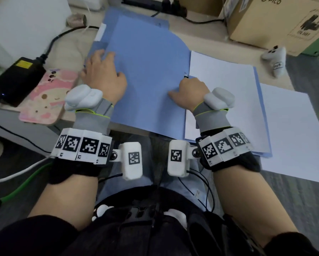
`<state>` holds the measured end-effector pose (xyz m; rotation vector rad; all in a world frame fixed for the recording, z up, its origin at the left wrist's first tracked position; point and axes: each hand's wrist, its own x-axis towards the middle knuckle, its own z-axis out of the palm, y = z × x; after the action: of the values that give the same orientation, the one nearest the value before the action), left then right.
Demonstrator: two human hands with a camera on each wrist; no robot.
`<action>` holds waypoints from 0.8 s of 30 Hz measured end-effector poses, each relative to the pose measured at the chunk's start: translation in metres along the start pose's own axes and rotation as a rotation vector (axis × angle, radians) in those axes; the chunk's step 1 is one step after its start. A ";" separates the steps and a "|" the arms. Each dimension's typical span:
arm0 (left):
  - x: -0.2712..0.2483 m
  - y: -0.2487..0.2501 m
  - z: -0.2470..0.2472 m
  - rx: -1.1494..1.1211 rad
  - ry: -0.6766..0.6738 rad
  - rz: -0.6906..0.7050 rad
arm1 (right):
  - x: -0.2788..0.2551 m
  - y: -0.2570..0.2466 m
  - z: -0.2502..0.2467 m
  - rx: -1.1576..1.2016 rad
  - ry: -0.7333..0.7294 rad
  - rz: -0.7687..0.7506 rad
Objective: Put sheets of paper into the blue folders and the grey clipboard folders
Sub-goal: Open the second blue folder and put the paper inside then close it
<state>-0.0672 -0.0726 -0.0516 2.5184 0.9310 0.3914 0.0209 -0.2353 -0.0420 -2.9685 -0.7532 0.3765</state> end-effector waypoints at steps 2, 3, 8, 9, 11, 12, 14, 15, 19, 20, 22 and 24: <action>0.002 -0.011 -0.004 -0.041 0.027 -0.078 | 0.003 -0.007 0.000 0.027 0.004 0.037; 0.003 -0.016 -0.006 -0.056 0.031 -0.100 | 0.004 -0.011 0.001 0.034 0.008 0.052; 0.002 -0.037 -0.019 -0.172 0.026 -0.185 | 0.007 -0.021 0.003 0.033 0.023 0.070; 0.001 -0.040 -0.021 -0.215 0.025 -0.217 | 0.007 -0.022 0.002 0.028 0.029 0.077; -0.001 -0.046 -0.024 -0.318 0.057 -0.277 | 0.008 -0.023 0.001 0.028 0.027 0.087; -0.002 -0.046 -0.027 -0.401 0.087 -0.301 | 0.009 -0.023 0.001 0.035 0.017 0.092; -0.002 -0.044 -0.030 -0.653 0.109 -0.296 | 0.012 -0.021 -0.001 0.052 0.007 0.110; -0.003 -0.042 -0.032 -0.770 0.099 -0.262 | 0.012 -0.021 -0.002 0.064 0.005 0.118; -0.009 -0.026 -0.050 -1.046 0.032 -0.100 | 0.008 -0.019 -0.003 0.116 0.019 0.133; -0.010 -0.021 -0.053 -1.076 0.012 -0.065 | 0.007 -0.018 -0.001 0.139 0.021 0.136; -0.014 -0.011 -0.055 -1.109 -0.038 0.009 | 0.005 -0.013 0.000 0.209 0.021 0.138; -0.019 0.001 -0.054 -1.107 -0.088 0.087 | 0.004 -0.009 0.001 0.294 0.012 0.134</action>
<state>-0.1017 -0.0700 -0.0062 1.5310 0.3711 0.6018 0.0204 -0.2257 -0.0432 -2.7464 -0.4526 0.4341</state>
